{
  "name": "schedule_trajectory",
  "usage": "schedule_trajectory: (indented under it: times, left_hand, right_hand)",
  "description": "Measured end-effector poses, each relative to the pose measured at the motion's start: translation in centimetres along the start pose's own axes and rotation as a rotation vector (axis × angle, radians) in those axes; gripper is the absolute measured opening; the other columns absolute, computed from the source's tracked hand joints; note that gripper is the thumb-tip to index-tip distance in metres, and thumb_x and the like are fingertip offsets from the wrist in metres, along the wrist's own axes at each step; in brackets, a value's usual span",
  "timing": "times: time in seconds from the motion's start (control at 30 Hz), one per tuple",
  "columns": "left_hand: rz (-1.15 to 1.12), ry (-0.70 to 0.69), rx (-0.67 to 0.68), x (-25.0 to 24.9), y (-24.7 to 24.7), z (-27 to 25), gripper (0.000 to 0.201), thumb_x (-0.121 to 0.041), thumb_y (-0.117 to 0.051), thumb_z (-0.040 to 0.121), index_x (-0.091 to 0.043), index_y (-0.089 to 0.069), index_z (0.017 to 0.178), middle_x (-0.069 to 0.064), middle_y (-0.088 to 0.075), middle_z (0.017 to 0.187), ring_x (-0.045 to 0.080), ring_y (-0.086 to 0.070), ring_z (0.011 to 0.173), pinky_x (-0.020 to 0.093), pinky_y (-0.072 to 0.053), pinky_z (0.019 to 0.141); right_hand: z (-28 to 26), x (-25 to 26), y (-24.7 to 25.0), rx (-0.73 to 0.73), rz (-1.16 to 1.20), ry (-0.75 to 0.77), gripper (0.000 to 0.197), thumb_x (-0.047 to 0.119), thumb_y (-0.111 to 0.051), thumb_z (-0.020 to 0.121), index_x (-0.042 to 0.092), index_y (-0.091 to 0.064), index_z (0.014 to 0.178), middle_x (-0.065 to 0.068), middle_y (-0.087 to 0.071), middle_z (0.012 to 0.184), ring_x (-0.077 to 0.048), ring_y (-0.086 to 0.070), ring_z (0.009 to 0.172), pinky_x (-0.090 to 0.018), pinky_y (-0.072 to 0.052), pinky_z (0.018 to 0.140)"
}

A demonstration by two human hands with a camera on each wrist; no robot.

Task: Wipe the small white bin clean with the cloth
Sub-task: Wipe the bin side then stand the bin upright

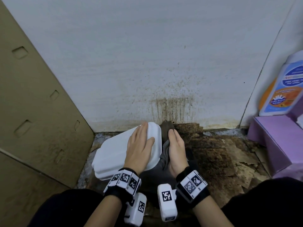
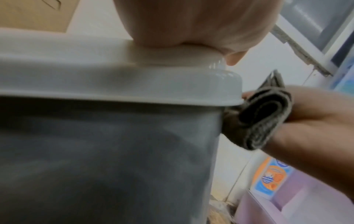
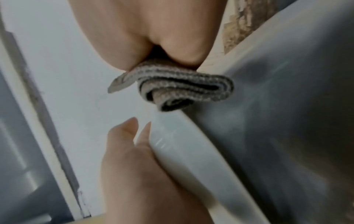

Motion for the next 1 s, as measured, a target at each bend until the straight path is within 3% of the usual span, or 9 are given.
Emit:
schedule_trajectory:
  times: [0.07,0.3,0.43,0.5,0.57,0.63,0.8,0.93,1.0]
  left_hand:
    - [-0.09,-0.002,0.037,-0.7,-0.7,0.0,0.065,-0.04,-0.027,0.094,-0.031,-0.018,0.157,-0.016,-0.014,0.164,-0.003,-0.005,0.149,0.032,-0.01,0.124]
    - [-0.621,0.051,0.068,-2.0,-0.9,-0.5,0.043,-0.014,-0.05,0.099,-0.035,-0.053,0.136,-0.021,-0.048,0.145,-0.006,-0.036,0.137,0.021,-0.031,0.109]
    - [-0.489,0.002,-0.01,-0.7,-0.7,-0.6,0.04,-0.016,-0.049,0.101,-0.035,-0.052,0.137,-0.019,-0.05,0.144,-0.001,-0.039,0.138,0.021,-0.032,0.11]
    - [-0.355,0.016,-0.068,0.1,-0.4,-0.9,0.038,-0.018,-0.05,0.101,-0.033,-0.05,0.136,-0.016,-0.049,0.144,0.002,-0.039,0.136,0.02,-0.031,0.106]
    - [-0.198,0.054,-0.162,1.2,0.2,-1.1,0.038,-0.021,-0.051,0.1,-0.028,-0.046,0.137,-0.007,-0.046,0.144,0.011,-0.036,0.137,0.028,-0.031,0.109]
    - [0.007,0.167,-0.252,2.7,0.7,-1.2,0.046,-0.028,-0.053,0.098,-0.018,-0.044,0.142,0.004,-0.042,0.147,0.023,-0.032,0.14,0.039,-0.028,0.115]
    - [0.049,0.611,-0.205,5.2,0.8,-2.0,0.086,-0.06,-0.054,0.091,-0.008,-0.023,0.152,0.021,-0.024,0.155,0.041,-0.025,0.141,0.053,-0.028,0.113]
    - [-0.169,0.747,0.016,7.4,-0.5,-2.2,0.124,-0.087,-0.051,0.073,0.004,-0.015,0.149,0.021,-0.038,0.147,0.038,-0.045,0.13,0.049,-0.043,0.106]
    - [-0.173,0.754,0.054,7.9,-1.0,-2.3,0.141,-0.101,-0.043,0.056,0.007,-0.028,0.145,0.019,-0.052,0.137,0.033,-0.056,0.119,0.046,-0.05,0.1]
  right_hand:
    - [-0.7,1.3,-0.1,0.039,-0.1,0.063,0.025,0.034,-0.045,0.106,0.035,-0.063,0.123,0.018,-0.07,0.119,0.004,-0.063,0.113,-0.027,-0.049,0.1]
    - [-1.6,1.9,2.3,0.038,-0.589,0.289,0.051,0.04,-0.045,0.104,0.029,-0.035,0.154,0.012,-0.028,0.161,-0.002,-0.024,0.148,-0.036,-0.025,0.123]
    - [-1.2,2.1,4.5,-0.022,-0.734,0.25,0.063,0.055,-0.045,0.1,0.033,-0.027,0.156,0.009,-0.025,0.16,-0.012,-0.025,0.148,-0.043,-0.03,0.119]
    - [-1.1,2.7,5.8,-0.043,-0.761,0.187,0.064,0.055,-0.046,0.099,0.035,-0.025,0.157,0.007,-0.029,0.153,-0.016,-0.031,0.141,-0.027,-0.041,0.106]
    - [-1.2,3.3,7.0,-0.055,-0.767,0.126,0.064,0.05,-0.048,0.1,0.035,-0.022,0.157,0.004,-0.031,0.144,-0.019,-0.035,0.13,-0.006,-0.044,0.076]
    - [-0.8,3.5,8.4,-0.079,-0.813,0.088,0.067,0.051,-0.048,0.099,0.036,-0.019,0.158,0.002,-0.031,0.144,-0.023,-0.032,0.133,-0.011,-0.046,0.065]
    - [0.1,3.0,12.0,-0.162,-0.849,0.015,0.076,0.063,-0.053,0.091,0.043,-0.019,0.156,-0.001,-0.031,0.153,-0.03,-0.033,0.139,-0.04,-0.061,0.083]
    - [0.2,3.3,13.4,-0.165,-0.831,0.014,0.077,0.057,-0.057,0.092,0.037,-0.019,0.156,-0.008,-0.05,0.132,-0.027,-0.046,0.129,-0.02,-0.054,0.061]
    - [0.4,2.9,13.7,-0.165,-0.818,0.001,0.08,0.06,-0.057,0.091,0.038,-0.017,0.157,-0.004,-0.047,0.144,-0.027,-0.047,0.13,-0.016,-0.052,0.056]
Point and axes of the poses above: each hand's wrist, its own z-axis towards the middle knuckle, its own y-axis out of the back of the hand, x = y × z, the point moved 1 cm from there along z, towards the middle knuckle
